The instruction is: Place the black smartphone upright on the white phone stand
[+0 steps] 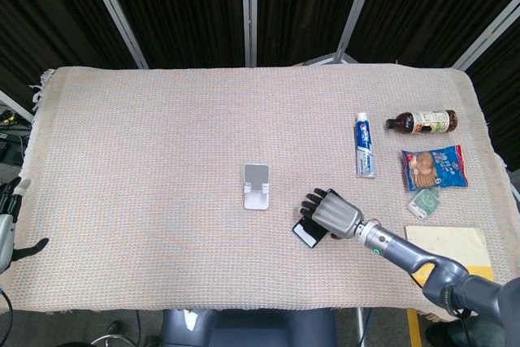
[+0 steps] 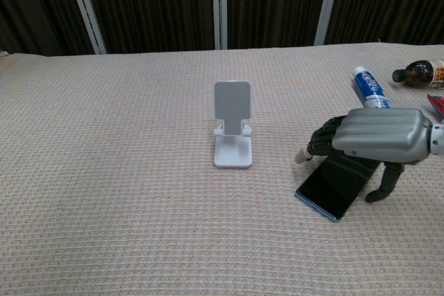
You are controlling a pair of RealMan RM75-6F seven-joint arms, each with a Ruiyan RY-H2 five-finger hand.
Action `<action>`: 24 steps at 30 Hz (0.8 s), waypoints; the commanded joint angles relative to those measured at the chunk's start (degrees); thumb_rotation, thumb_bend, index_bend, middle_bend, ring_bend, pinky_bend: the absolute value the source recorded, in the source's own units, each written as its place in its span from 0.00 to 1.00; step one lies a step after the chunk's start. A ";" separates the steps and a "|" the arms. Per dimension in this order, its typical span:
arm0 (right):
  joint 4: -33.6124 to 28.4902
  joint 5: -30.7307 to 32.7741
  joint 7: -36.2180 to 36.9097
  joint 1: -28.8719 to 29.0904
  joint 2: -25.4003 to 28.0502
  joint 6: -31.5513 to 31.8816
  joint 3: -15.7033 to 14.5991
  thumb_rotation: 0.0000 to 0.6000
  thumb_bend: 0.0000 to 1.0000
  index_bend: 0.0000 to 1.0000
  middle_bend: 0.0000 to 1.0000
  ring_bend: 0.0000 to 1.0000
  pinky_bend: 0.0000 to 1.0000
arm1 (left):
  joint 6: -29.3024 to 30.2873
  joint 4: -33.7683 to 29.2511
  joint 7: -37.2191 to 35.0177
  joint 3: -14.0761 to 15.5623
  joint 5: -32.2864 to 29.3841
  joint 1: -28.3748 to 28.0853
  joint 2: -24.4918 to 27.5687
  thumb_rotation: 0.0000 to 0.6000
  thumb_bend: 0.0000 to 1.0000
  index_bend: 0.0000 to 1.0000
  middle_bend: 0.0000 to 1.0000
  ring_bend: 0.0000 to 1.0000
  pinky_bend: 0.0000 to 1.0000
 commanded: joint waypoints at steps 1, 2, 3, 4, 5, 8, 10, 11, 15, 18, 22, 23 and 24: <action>1.76 -0.17 -0.96 -0.01 -0.82 0.76 -0.81 1.00 0.00 0.20 0.23 0.18 0.21 | -0.03 -0.12 0.15 0.04 0.01 -0.06 -0.06 1.00 0.00 0.00 0.00 0.00 0.00; 2.06 -0.19 -1.07 -0.01 -0.94 0.81 -0.94 1.00 0.00 0.21 0.24 0.18 0.22 | -0.05 -0.14 0.18 0.04 0.01 -0.07 -0.07 1.00 0.00 0.00 0.00 0.00 0.00; 2.69 -0.30 -1.34 -0.01 -1.21 0.93 -1.24 1.00 0.00 0.21 0.24 0.19 0.22 | -0.09 -0.17 0.21 0.03 -0.02 -0.11 -0.08 1.00 0.00 0.00 0.00 0.00 0.00; 3.30 -0.41 -1.57 -0.02 -1.50 1.11 -1.52 1.00 0.00 0.22 0.26 0.20 0.23 | -0.12 -0.20 0.23 0.03 -0.06 -0.12 -0.09 1.00 0.00 0.00 0.00 0.00 0.00; 4.21 -0.64 -1.92 -0.02 -1.96 1.42 -1.96 1.00 0.00 0.23 0.27 0.21 0.23 | -0.10 -0.21 0.28 0.03 -0.09 -0.13 -0.10 1.00 0.00 0.00 0.00 0.00 0.00; 6.27 -1.02 -2.26 0.03 -3.15 2.62 -2.74 1.00 0.04 0.33 0.36 0.29 0.26 | -0.14 -0.19 0.42 0.04 -0.19 -0.17 -0.15 1.00 0.00 0.00 0.00 0.00 0.00; 7.54 -1.12 -2.07 0.07 -3.83 3.81 -3.06 1.00 0.07 0.40 0.42 0.34 0.27 | -0.25 -0.21 0.50 0.05 -0.28 -0.24 -0.19 1.00 0.00 0.00 0.00 0.00 0.00; 8.31 -1.22 -2.18 0.10 -4.14 4.82 -3.16 1.00 0.08 0.44 0.45 0.36 0.27 | -0.27 -0.21 0.57 0.03 -0.34 -0.28 -0.22 1.00 0.00 0.00 0.00 0.00 0.00; 9.81 -1.51 -2.82 -0.03 -4.37 8.73 -3.07 1.00 0.10 0.46 0.48 0.39 0.27 | -0.19 -0.27 0.34 0.01 -0.41 -0.25 -0.13 1.00 0.00 0.00 0.00 0.00 0.00; 9.41 -1.49 -3.44 0.03 -3.46 11.31 -2.75 1.00 0.10 0.45 0.48 0.39 0.27 | -0.19 -0.35 0.04 0.01 -0.46 -0.23 0.02 1.00 0.00 0.00 0.00 0.00 0.00; 7.95 -1.68 -6.23 0.33 -1.64 14.36 -1.86 1.00 0.10 0.46 0.48 0.40 0.27 | -0.17 -0.42 -0.49 0.00 -0.40 -0.21 0.28 1.00 0.00 0.00 0.00 0.00 0.00; 7.39 -1.73 -7.31 0.40 -1.14 15.21 -1.51 1.00 0.10 0.46 0.48 0.40 0.27 | -0.13 -0.45 -0.65 0.02 -0.30 -0.19 0.35 1.00 0.00 0.00 0.00 0.00 0.00; 6.66 -1.84 -8.93 0.52 -0.50 16.33 -0.98 1.00 0.10 0.46 0.48 0.40 0.27 | -0.03 -0.47 -0.86 0.05 -0.19 -0.14 0.46 1.00 0.00 0.00 0.00 0.00 0.00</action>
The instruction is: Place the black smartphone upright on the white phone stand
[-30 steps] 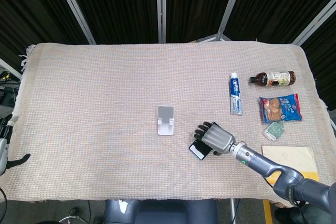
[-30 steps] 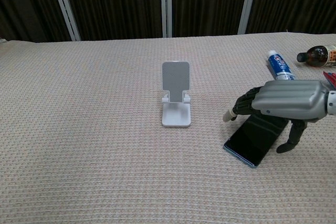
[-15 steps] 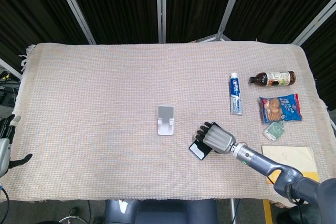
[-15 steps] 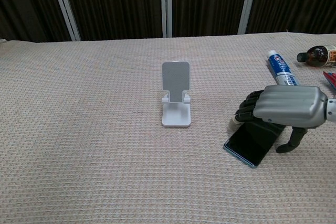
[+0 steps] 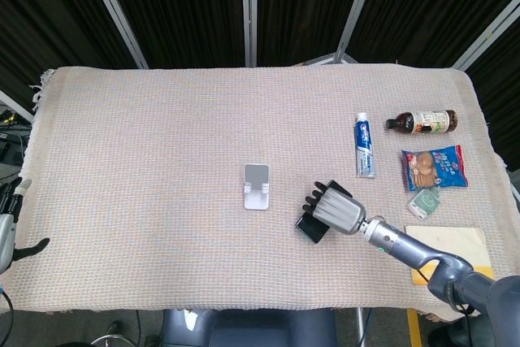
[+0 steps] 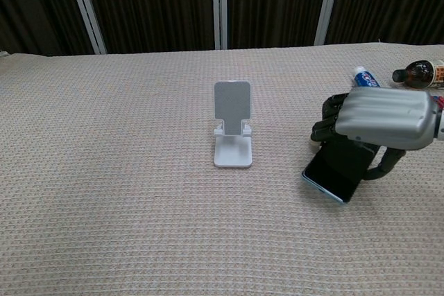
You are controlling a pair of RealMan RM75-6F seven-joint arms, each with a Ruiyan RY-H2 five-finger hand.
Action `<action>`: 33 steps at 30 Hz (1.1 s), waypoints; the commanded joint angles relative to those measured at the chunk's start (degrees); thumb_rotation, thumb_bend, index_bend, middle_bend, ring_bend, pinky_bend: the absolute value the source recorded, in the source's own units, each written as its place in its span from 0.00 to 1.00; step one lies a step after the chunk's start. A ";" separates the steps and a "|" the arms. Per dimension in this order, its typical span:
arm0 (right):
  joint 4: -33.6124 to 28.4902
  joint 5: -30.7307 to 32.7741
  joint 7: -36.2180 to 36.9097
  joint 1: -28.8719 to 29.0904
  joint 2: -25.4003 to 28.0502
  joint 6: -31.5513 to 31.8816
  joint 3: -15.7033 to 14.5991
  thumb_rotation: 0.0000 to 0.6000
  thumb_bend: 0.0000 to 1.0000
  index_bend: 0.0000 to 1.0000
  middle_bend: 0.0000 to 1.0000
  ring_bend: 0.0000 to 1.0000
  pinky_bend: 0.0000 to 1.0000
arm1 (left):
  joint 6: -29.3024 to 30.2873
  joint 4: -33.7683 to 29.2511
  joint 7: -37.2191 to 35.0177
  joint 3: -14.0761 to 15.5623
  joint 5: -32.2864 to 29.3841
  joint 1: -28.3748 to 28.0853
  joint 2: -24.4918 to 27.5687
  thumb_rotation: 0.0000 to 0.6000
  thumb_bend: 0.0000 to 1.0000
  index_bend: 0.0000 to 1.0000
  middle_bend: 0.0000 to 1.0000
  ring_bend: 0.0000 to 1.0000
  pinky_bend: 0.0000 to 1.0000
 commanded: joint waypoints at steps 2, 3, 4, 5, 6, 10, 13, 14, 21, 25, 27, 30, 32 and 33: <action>-2.92 -0.43 -6.22 0.66 2.66 3.87 2.14 1.00 0.10 0.45 0.48 0.40 0.27 | 0.28 -0.09 -0.60 0.07 0.24 0.19 0.33 1.00 0.00 0.00 0.00 0.00 0.00; -3.69 -0.59 -8.60 1.02 3.21 4.60 2.90 1.00 0.10 0.45 0.48 0.40 0.27 | 0.38 -0.07 -0.88 0.06 0.21 0.27 0.48 1.00 0.00 0.00 0.00 0.00 0.00; -4.21 -0.76 -10.67 1.39 3.57 5.02 3.54 1.00 0.10 0.45 0.48 0.40 0.27 | 0.43 -0.05 -1.11 0.04 0.17 0.33 0.59 1.00 0.00 0.00 0.00 0.00 0.00; -4.64 -1.01 -13.04 1.81 3.84 5.43 4.25 1.00 0.10 0.45 0.48 0.40 0.27 | 0.49 -0.05 -1.34 0.00 0.14 0.38 0.69 1.00 0.00 0.00 0.00 0.00 0.00; -5.09 -1.46 -16.41 2.48 4.07 5.81 5.17 1.00 0.10 0.45 0.48 0.41 0.27 | 0.56 0.00 -1.64 -0.05 0.10 0.43 0.83 1.00 0.00 0.00 0.00 0.00 0.00; -6.00 -2.94 -26.93 5.06 3.88 5.69 7.97 1.00 0.10 0.46 0.49 0.42 0.27 | 0.63 0.24 -2.28 -0.11 0.05 0.53 1.10 1.00 0.00 0.00 0.00 0.00 0.00; -5.70 -4.43 -35.92 7.60 2.72 4.16 9.88 1.00 0.10 0.46 0.49 0.43 0.27 | 0.30 0.56 -2.57 -0.17 -0.31 0.46 1.16 1.00 0.00 0.00 0.00 0.00 0.00; -5.54 -4.76 -38.67 8.29 2.27 3.54 10.38 1.00 0.10 0.46 0.49 0.43 0.27 | 0.17 0.66 -2.67 -0.20 -0.44 0.43 1.18 1.00 0.00 0.00 0.00 0.00 0.00; -6.75 -4.16 -52.54 11.38 -1.12 -1.49 13.36 1.00 0.11 0.46 0.48 0.43 0.25 | -0.71 1.29 -3.03 -0.55 -1.64 0.14 1.14 1.00 0.00 0.00 0.00 0.00 0.00; -6.86 -3.96 -55.14 13.11 -2.84 -4.47 13.28 1.00 0.11 0.47 0.48 0.43 0.23 | -1.46 1.24 -3.51 -0.64 -2.20 -0.07 1.23 1.00 0.00 0.00 0.00 0.00 0.00; -6.79 -3.57 -55.86 13.73 -3.91 -5.59 13.23 1.00 0.11 0.47 0.48 0.43 0.22 | -1.52 1.25 -3.67 -0.65 -2.15 -0.11 1.37 1.00 0.00 0.00 0.00 0.00 0.00; -6.78 -3.78 -57.84 14.91 -5.25 -6.97 13.08 1.00 0.11 0.48 0.48 0.43 0.21 | -1.76 1.52 -4.02 -0.78 -2.58 -0.16 1.38 1.00 0.00 0.00 0.00 0.00 0.00; -6.56 -3.72 -58.57 15.36 -5.83 -7.88 12.91 1.00 0.11 0.49 0.47 0.43 0.20 | -1.98 1.70 -4.11 -0.82 -2.78 -0.24 1.39 1.00 0.00 0.00 0.00 0.00 0.00; -6.30 -3.69 -59.21 15.58 -6.23 -8.50 12.79 1.00 0.11 0.49 0.47 0.43 0.20 | -2.12 1.81 -4.18 -0.83 -2.88 -0.28 1.39 1.00 0.00 0.00 0.00 0.00 0.00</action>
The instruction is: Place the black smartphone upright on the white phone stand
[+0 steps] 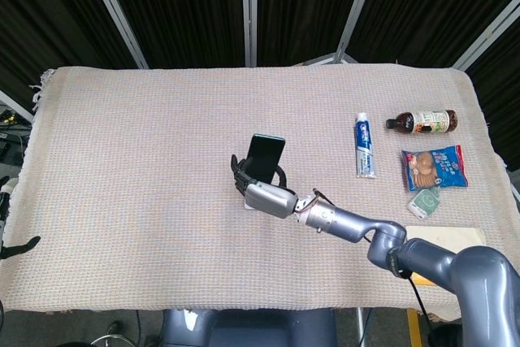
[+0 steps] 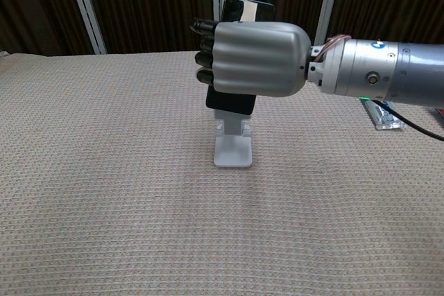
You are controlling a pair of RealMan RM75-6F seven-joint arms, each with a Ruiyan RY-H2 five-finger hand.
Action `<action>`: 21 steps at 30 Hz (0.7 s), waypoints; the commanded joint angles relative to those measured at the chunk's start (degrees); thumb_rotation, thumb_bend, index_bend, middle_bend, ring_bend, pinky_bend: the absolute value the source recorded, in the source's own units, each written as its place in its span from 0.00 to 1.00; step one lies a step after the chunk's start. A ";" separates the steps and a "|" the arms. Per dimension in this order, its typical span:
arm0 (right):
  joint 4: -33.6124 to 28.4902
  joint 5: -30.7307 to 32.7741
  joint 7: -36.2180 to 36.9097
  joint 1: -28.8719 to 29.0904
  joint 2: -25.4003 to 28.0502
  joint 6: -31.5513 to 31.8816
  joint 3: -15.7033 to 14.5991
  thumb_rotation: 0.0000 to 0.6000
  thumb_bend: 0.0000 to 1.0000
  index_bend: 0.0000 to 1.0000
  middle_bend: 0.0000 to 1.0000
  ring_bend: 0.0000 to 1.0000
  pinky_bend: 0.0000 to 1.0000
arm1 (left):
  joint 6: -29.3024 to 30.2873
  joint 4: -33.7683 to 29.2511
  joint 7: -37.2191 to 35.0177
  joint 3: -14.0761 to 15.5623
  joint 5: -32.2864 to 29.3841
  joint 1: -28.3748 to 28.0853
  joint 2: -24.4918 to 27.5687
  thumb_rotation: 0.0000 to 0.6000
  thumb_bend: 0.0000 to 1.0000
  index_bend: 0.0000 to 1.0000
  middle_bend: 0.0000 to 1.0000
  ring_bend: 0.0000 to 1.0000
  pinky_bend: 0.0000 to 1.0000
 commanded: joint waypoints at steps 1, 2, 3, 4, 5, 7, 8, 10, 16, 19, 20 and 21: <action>0.67 0.13 -2.02 0.95 -1.48 -2.02 -0.34 1.00 0.11 0.49 0.47 0.43 0.20 | -0.33 0.27 -0.19 -0.04 -0.22 -0.12 0.01 1.00 0.00 0.00 0.00 0.00 0.00; 1.05 0.51 -2.86 0.99 -2.16 -2.64 -0.43 1.00 0.11 0.49 0.46 0.43 0.20 | -0.43 0.42 -0.32 -0.08 -0.32 -0.16 -0.02 1.00 0.00 0.00 0.00 0.00 0.00; 1.34 0.83 -3.25 0.99 -2.62 -3.08 -0.53 1.00 0.11 0.49 0.46 0.43 0.20 | -0.51 0.52 -0.39 -0.09 -0.37 -0.19 -0.04 1.00 0.00 0.00 0.00 0.00 0.00; 1.70 1.08 -3.60 1.04 -3.03 -3.47 -0.64 1.00 0.11 0.49 0.46 0.43 0.19 | -0.60 0.60 -0.47 -0.08 -0.40 -0.22 -0.04 1.00 0.00 0.00 0.00 0.00 0.00; 2.23 1.35 -4.07 1.15 -3.48 -3.83 -0.71 1.00 0.11 0.49 0.46 0.43 0.19 | -0.74 0.76 -0.55 -0.06 -0.46 -0.26 -0.05 1.00 0.00 0.00 0.00 0.00 0.00; 2.93 1.74 -4.49 1.32 -3.96 -4.23 -0.71 1.00 0.11 0.49 0.46 0.43 0.19 | -1.02 0.94 -0.62 0.00 -0.58 -0.32 -0.07 1.00 0.00 0.00 0.00 0.00 0.00; 3.32 1.92 -4.70 1.39 -4.17 -4.38 -0.75 1.00 0.11 0.49 0.46 0.43 0.19 | -1.12 0.98 -0.74 -0.01 -0.61 -0.36 -0.06 1.00 0.00 0.00 0.00 0.00 0.00; 3.92 1.98 -5.04 1.60 -4.44 -4.51 -1.04 1.00 0.11 0.49 0.46 0.43 0.19 | -1.19 1.02 -0.86 -0.04 -0.63 -0.42 -0.05 1.00 0.00 0.00 0.00 0.00 0.00; 6.66 1.97 -6.46 2.09 -5.81 -4.73 -2.11 1.00 0.11 0.49 0.46 0.43 0.19 | -1.77 0.93 -1.15 0.11 -0.82 -0.54 0.13 1.00 0.00 0.00 0.00 0.00 0.00; 7.03 2.05 -6.36 2.20 -6.02 -4.51 -2.69 1.00 0.11 0.49 0.45 0.43 0.19 | -1.68 0.92 -1.37 0.01 -0.96 -0.51 0.22 1.00 0.00 0.00 0.00 0.00 0.00; 7.14 1.94 -6.22 2.26 -6.03 -4.28 -2.92 1.00 0.11 0.49 0.45 0.43 0.19 | -1.71 0.97 -1.37 0.00 -1.02 -0.53 0.22 1.00 0.00 0.00 0.00 0.00 0.00; 7.34 1.74 -5.99 2.37 -6.06 -3.99 -3.27 1.00 0.11 0.49 0.45 0.43 0.19 | -1.78 0.92 -1.40 0.03 -1.04 -0.54 0.23 1.00 0.00 0.00 0.00 0.00 0.00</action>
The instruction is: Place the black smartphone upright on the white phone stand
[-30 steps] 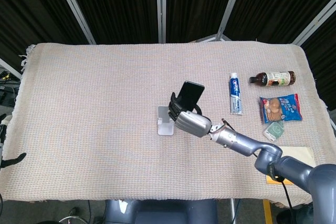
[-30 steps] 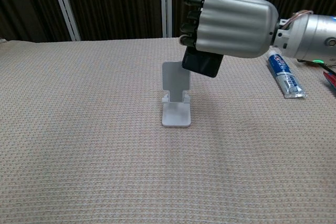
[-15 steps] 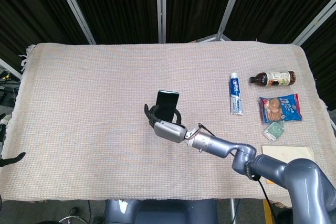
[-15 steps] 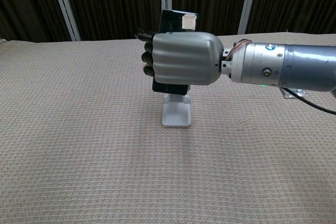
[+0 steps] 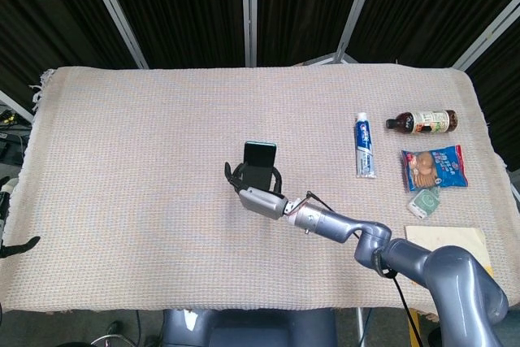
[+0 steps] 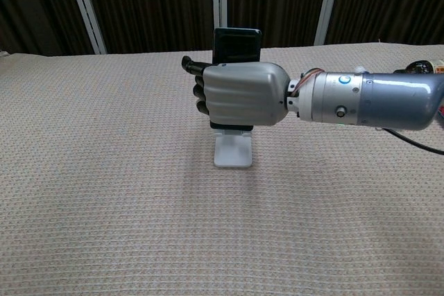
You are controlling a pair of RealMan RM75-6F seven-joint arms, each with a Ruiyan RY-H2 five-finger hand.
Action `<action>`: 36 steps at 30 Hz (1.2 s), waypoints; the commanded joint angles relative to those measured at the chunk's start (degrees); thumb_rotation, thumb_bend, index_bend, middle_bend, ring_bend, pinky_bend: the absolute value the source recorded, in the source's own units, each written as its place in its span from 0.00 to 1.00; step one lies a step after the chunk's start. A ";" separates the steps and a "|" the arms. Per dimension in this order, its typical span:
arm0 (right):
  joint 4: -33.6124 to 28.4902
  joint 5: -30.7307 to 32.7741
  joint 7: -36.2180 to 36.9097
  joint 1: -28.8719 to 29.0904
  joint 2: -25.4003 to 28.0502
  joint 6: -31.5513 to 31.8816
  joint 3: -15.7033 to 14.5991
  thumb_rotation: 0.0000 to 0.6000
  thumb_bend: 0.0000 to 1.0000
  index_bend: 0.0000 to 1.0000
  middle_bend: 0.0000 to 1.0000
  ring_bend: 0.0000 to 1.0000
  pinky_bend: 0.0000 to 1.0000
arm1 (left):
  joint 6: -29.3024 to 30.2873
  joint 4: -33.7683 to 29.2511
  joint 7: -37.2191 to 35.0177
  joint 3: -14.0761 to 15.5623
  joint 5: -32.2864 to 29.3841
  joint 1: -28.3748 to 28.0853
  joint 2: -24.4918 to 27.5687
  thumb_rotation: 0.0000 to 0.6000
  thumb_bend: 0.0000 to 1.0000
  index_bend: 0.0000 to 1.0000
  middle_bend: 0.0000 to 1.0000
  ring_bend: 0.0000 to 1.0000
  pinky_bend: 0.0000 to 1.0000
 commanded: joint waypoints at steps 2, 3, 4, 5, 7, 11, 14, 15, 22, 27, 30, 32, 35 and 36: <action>0.80 -0.39 0.67 0.34 -0.22 0.70 -0.91 1.00 0.11 0.49 0.45 0.43 0.19 | -0.21 -0.03 -0.08 0.03 -0.11 -0.06 0.05 1.00 0.00 0.00 0.00 0.00 0.00; 1.07 -0.37 0.83 0.37 -0.34 0.80 -1.06 1.00 0.11 0.49 0.45 0.43 0.18 | -0.21 -0.04 -0.12 0.03 -0.11 -0.06 0.07 1.00 0.00 0.00 0.00 0.00 0.00; 1.44 -0.30 1.11 0.40 -0.52 0.94 -1.26 1.00 0.11 0.49 0.45 0.43 0.18 | -0.16 -0.09 -0.17 0.02 -0.08 -0.05 0.09 1.00 0.00 0.00 0.00 0.00 0.00; 1.72 -0.28 1.34 0.40 -0.65 1.09 -1.43 1.00 0.11 0.49 0.45 0.43 0.17 | -0.09 -0.13 -0.19 0.02 -0.03 -0.03 0.10 1.00 0.00 0.00 0.00 0.00 0.00; 2.23 -0.27 1.69 0.38 -0.93 1.51 -1.75 1.00 0.11 0.49 0.45 0.43 0.17 | -0.01 -0.12 -0.15 0.01 -0.05 -0.02 0.10 1.00 0.00 0.00 0.00 0.00 0.00; 3.11 -0.24 2.13 0.36 -1.51 2.25 -2.35 1.00 0.10 0.47 0.41 0.41 0.14 | -0.22 -0.06 -0.03 0.03 -0.22 -0.11 0.01 1.00 0.00 0.00 0.00 0.00 0.00; 3.37 0.55 2.13 0.21 -1.76 1.70 -2.46 1.00 0.09 0.38 0.30 0.30 0.05 | -0.13 -0.12 0.07 0.04 -0.21 -0.11 0.00 1.00 0.00 0.00 0.00 0.00 0.00; 3.24 0.95 1.92 0.11 -1.73 1.38 -2.37 1.00 0.09 0.34 0.26 0.27 0.02 | -0.12 -0.13 0.08 0.03 -0.24 -0.11 -0.01 1.00 0.00 0.00 0.00 0.00 0.00; 1.87 2.11 0.83 -0.40 -1.06 1.85 -2.13 1.00 0.09 0.15 0.14 0.14 0.00 | -0.10 -0.27 0.17 0.10 -0.19 -0.12 -0.01 1.00 0.00 0.00 0.00 0.00 0.00; 0.85 2.51 0.51 -0.73 -0.41 2.71 -2.13 1.00 0.09 0.13 0.14 0.14 0.00 | 0.17 -0.45 0.25 0.20 0.09 -0.05 0.02 1.00 0.00 0.00 0.00 0.00 0.00; -0.27 2.80 0.58 -1.41 0.34 4.15 -1.99 1.00 0.09 0.12 0.13 0.14 0.00 | 0.23 -0.53 0.23 0.24 0.18 -0.02 0.04 1.00 0.00 0.00 0.00 0.00 0.00; -1.71 3.06 0.35 -2.19 1.35 5.60 -1.76 1.00 0.09 0.11 0.13 0.14 0.00 | 0.19 -0.60 0.13 0.29 0.29 -0.04 0.08 1.00 0.00 0.00 0.00 0.00 0.00; -4.49 3.39 0.04 -3.58 3.44 8.12 -1.39 1.00 0.09 0.11 0.13 0.14 0.00 | 0.31 -0.73 -0.11 0.42 0.70 0.01 0.18 1.00 0.00 0.00 0.00 0.00 0.00; -5.84 3.87 0.37 -4.45 4.46 9.49 -1.06 1.00 0.09 0.11 0.13 0.14 0.00 | 0.38 -0.82 -0.30 0.48 0.89 0.06 0.26 1.00 0.00 0.00 0.00 0.00 0.00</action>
